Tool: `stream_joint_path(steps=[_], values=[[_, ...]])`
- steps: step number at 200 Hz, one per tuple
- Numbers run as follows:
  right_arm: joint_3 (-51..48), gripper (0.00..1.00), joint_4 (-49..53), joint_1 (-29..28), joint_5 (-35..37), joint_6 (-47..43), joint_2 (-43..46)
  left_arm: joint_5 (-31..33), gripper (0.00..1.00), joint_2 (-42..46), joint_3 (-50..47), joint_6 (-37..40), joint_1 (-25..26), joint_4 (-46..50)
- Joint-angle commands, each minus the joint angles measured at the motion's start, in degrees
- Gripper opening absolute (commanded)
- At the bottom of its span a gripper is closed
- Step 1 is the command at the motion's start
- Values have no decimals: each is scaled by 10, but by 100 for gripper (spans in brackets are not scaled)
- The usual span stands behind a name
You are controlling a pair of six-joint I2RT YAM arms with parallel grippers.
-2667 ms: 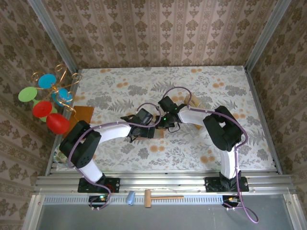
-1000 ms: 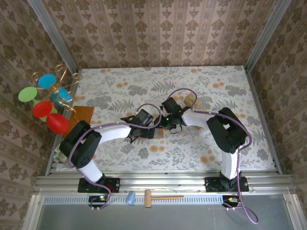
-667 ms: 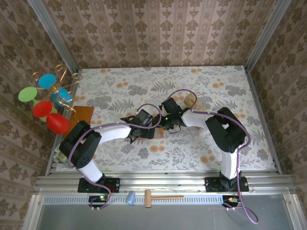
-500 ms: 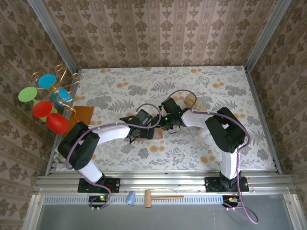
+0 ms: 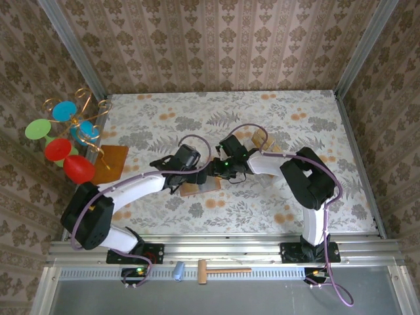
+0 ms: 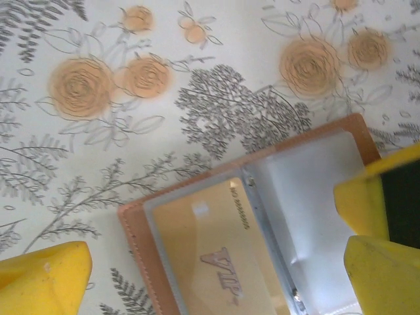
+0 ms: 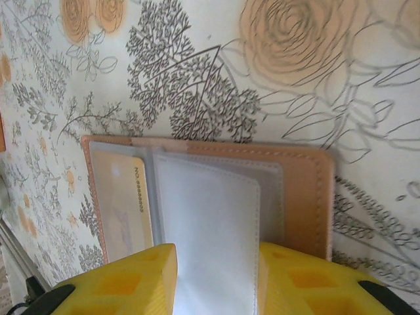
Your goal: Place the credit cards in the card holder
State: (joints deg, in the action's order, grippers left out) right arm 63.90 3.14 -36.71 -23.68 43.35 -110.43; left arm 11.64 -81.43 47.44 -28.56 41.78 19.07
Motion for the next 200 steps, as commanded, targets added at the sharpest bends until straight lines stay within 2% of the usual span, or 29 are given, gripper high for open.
stream_joint_path(steps=[1, 78, 101, 137, 186, 200], values=[[4, 37, 17, -6, -12, -2, -9, 5, 100, 20, -23, -6, -18, 1], [12, 37, 26, -23, -13, 0, 11, -22, 100, 47, -75, -21, -81, -1], [32, 41, 38, -37, -10, -3, 14, -32, 100, 58, -72, -13, -104, 5], [69, 45, 55, -59, -5, -5, -5, -43, 100, 73, -63, 0, -135, 16], [106, 46, 65, -85, 0, 3, -28, -54, 100, 95, -67, 9, -153, 20], [123, 46, 72, -94, 2, 3, -39, -57, 100, 101, -67, 11, -176, 21]])
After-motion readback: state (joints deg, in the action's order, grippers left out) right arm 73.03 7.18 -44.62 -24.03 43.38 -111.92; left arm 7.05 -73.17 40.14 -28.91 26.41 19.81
